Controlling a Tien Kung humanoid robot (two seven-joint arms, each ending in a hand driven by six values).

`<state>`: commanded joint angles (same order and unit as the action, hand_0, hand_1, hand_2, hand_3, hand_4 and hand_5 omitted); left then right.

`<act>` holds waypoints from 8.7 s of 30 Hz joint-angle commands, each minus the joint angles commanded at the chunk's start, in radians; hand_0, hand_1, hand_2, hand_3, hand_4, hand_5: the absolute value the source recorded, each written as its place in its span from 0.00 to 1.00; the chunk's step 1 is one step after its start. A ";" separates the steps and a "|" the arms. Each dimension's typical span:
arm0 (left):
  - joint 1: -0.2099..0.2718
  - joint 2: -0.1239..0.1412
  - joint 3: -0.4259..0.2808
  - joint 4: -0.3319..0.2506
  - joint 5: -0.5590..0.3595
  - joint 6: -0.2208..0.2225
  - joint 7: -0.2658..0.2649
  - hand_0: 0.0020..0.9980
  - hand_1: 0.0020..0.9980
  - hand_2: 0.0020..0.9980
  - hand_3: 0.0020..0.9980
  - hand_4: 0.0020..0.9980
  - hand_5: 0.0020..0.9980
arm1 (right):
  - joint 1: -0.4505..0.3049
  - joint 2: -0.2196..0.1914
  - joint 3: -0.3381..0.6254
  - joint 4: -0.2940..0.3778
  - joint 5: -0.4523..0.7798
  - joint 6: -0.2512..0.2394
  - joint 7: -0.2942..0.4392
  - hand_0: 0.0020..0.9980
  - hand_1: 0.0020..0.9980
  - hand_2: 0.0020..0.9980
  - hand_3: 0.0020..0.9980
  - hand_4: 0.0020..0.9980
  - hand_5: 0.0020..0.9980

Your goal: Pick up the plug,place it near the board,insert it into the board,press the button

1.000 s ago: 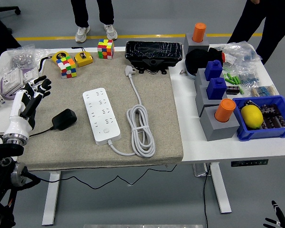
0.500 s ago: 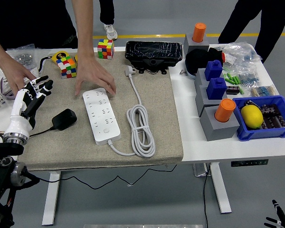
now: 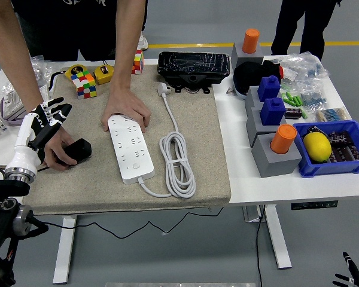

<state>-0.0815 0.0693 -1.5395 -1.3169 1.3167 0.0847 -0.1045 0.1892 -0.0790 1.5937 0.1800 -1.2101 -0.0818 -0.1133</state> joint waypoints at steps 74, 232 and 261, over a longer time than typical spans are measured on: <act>-0.007 0.009 -0.024 0.045 -0.068 0.005 -0.051 1.00 1.00 0.95 0.93 1.00 1.00 | -0.002 0.001 0.008 0.000 -0.007 -0.002 -0.002 0.76 0.64 0.62 0.64 1.00 1.00; -0.153 0.128 0.333 -0.001 0.687 -0.043 0.235 0.42 0.52 0.42 0.48 0.54 0.00 | 0.003 -0.003 0.012 0.000 -0.012 -0.006 -0.007 0.75 0.64 0.62 0.64 1.00 1.00; -0.166 0.144 0.332 0.071 0.686 -0.034 0.208 0.42 0.53 0.43 0.49 0.55 0.00 | 0.004 -0.004 0.012 0.000 -0.013 -0.006 -0.006 0.75 0.64 0.62 0.64 1.00 1.00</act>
<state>-0.2478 0.2130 -1.2071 -1.2456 2.0026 0.0504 0.1040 0.1929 -0.0830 1.6058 0.1800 -1.2227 -0.0877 -0.1195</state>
